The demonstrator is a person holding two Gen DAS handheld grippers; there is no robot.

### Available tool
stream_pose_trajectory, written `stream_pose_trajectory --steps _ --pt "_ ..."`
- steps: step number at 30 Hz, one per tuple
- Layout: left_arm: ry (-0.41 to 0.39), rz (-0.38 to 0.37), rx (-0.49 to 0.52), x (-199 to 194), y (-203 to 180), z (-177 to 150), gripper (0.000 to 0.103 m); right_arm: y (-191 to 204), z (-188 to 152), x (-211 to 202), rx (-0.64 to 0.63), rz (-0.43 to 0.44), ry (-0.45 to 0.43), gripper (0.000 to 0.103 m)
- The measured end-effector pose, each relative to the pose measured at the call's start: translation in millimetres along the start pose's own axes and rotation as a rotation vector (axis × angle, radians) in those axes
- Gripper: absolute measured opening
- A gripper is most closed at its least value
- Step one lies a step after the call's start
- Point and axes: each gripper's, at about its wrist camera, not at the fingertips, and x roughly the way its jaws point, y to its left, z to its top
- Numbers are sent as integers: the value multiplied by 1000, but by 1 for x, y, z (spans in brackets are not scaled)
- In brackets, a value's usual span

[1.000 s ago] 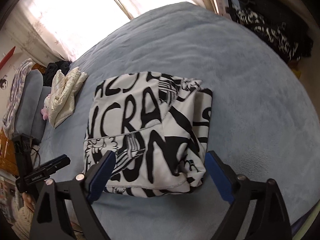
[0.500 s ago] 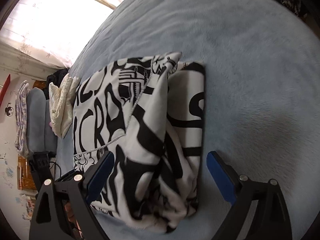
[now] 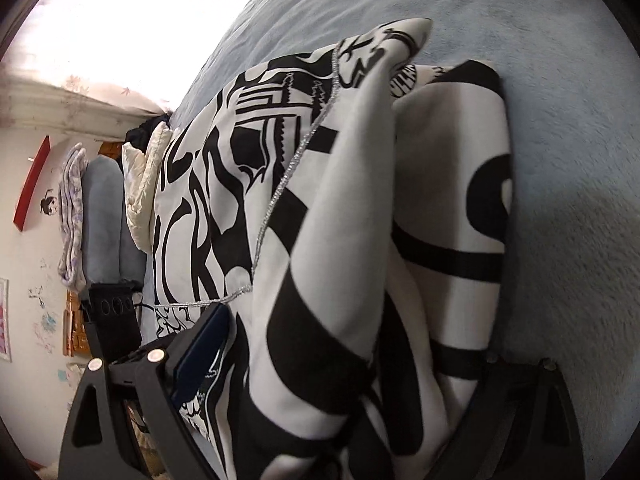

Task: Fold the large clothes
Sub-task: 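Lift the bundle with both tools and carry it toward the plush cat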

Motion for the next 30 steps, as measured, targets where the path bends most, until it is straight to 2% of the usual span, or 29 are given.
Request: stream_pose_trajectory --steps 2,4,6,10,13,17,21,26,30 --pt "5 8 -2 2 -3 2 103 1 -1 -2 -15 -9 -13 90" --pt "13 24 3 3 -5 5 102 6 -3 -2 -36 -16 -25 74" --pt "18 58 13 5 -16 11 101 13 -3 0 -40 -9 -30 64" --pt "-20 136 71 1 -35 9 85 33 -9 -7 -89 -31 -59 41" --pt "-71 193 130 -7 -55 8 69 57 -15 -13 -151 -76 -93 33" --pt "-134 277 229 -23 -84 1 56 93 -23 -22 -218 -91 -142 31" --pt "-184 331 279 -51 -96 -10 54 130 -40 -19 -272 -104 -152 30" --pt "-241 346 260 -105 -84 -26 54 165 -60 -17 -292 -47 -152 30" --pt "-305 367 245 -161 -62 -35 54 216 -74 -7 -350 0 -150 30"
